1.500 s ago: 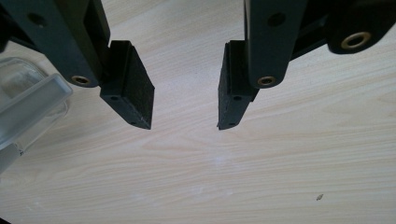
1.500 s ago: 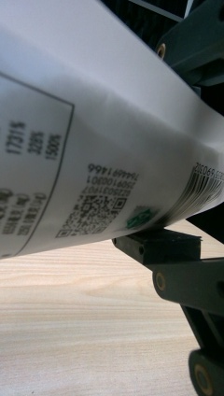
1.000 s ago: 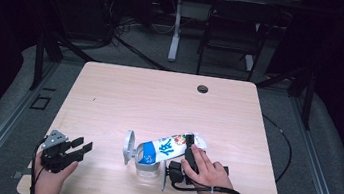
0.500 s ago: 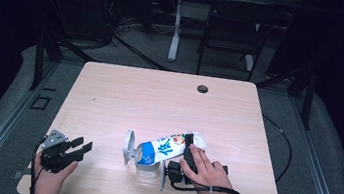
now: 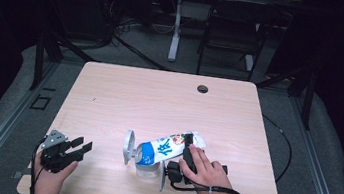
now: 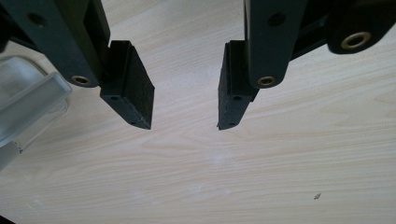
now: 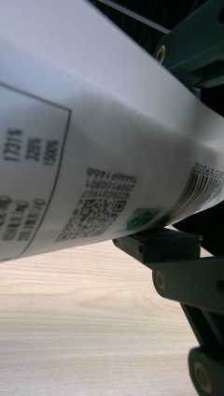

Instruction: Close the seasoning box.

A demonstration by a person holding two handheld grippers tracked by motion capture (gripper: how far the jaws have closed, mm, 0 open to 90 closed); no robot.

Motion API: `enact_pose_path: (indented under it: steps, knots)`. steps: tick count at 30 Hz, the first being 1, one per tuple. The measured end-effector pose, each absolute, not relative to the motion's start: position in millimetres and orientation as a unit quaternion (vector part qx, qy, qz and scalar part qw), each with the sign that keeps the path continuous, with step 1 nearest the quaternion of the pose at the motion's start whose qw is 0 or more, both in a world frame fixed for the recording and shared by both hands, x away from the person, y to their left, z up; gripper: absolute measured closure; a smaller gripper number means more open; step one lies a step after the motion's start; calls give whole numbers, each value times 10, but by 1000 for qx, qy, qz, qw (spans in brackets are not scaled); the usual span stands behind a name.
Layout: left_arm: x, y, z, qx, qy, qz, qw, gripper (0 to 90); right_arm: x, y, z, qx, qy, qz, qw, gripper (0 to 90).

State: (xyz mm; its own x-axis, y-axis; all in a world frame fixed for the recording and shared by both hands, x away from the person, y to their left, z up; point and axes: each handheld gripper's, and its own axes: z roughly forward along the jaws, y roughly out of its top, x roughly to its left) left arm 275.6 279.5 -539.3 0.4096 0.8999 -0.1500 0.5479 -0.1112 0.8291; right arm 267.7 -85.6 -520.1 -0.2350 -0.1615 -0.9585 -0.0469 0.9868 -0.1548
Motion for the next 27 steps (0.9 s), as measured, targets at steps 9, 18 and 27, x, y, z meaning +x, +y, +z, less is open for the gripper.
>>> enact_pose_path:
  steps: [9,18,27]
  knots:
    - [2756,2794,-5393,718,504,202,436,563,2678,-854,-5199,-69,784,-48,616,453]
    - [2756,2798,-5394,718,505,202,435,563,2685,-851,-5199,-70,783,-50,616,455]
    - [2759,2802,-5400,716,506,202,436,563,2687,-846,-5191,-71,783,-58,616,455]
